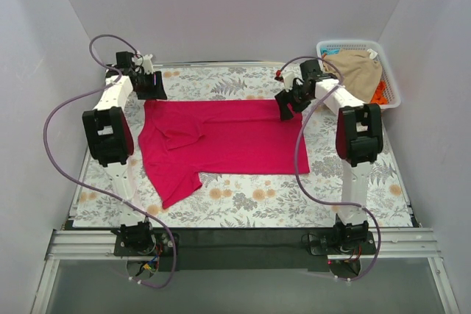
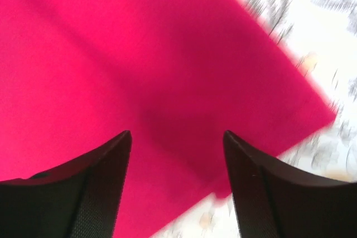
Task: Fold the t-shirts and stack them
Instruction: Fold the tshirt
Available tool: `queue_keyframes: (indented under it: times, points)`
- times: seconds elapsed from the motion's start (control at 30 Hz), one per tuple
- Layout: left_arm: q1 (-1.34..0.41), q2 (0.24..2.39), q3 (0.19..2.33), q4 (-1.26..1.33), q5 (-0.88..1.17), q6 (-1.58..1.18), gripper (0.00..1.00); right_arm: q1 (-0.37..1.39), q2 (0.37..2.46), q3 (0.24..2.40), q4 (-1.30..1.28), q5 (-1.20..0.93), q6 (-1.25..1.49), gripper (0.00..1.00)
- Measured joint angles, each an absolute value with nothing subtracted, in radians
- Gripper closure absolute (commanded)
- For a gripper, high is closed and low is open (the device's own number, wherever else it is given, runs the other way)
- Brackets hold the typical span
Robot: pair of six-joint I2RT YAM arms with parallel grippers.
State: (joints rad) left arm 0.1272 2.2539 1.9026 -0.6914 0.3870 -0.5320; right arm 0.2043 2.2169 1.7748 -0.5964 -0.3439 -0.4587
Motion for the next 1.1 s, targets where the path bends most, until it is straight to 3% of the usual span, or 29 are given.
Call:
queue_keyframes:
  times: [0.13, 0.27, 0.43, 0.7, 1.1]
  points:
    - [0.127, 2.072, 1.817, -0.715, 0.492, -0.467, 0.48, 0.203, 2.000, 1.620, -0.625, -0.374, -0.521, 0.30]
    - [0.133, 1.785, 1.639, -0.758, 0.581, -0.362, 0.54, 0.209, 1.761, 1.497, -0.652, -0.399, -0.619, 0.44]
    - [0.165, 1.523, 1.365, -0.834, 0.656, -0.200, 0.57, 0.262, 1.563, 1.272, -0.684, -0.378, -0.740, 0.52]
    - [0.194, 1.477, 1.085, -0.971, 0.645, 0.026, 0.58, 0.356, 1.474, 0.982, -0.730, -0.264, -0.830, 0.52]
    - [0.194, 1.455, 1.069, -0.985, 0.627, 0.070, 0.58, 0.389, 1.439, 0.834, -0.652, -0.150, -0.877, 0.56]
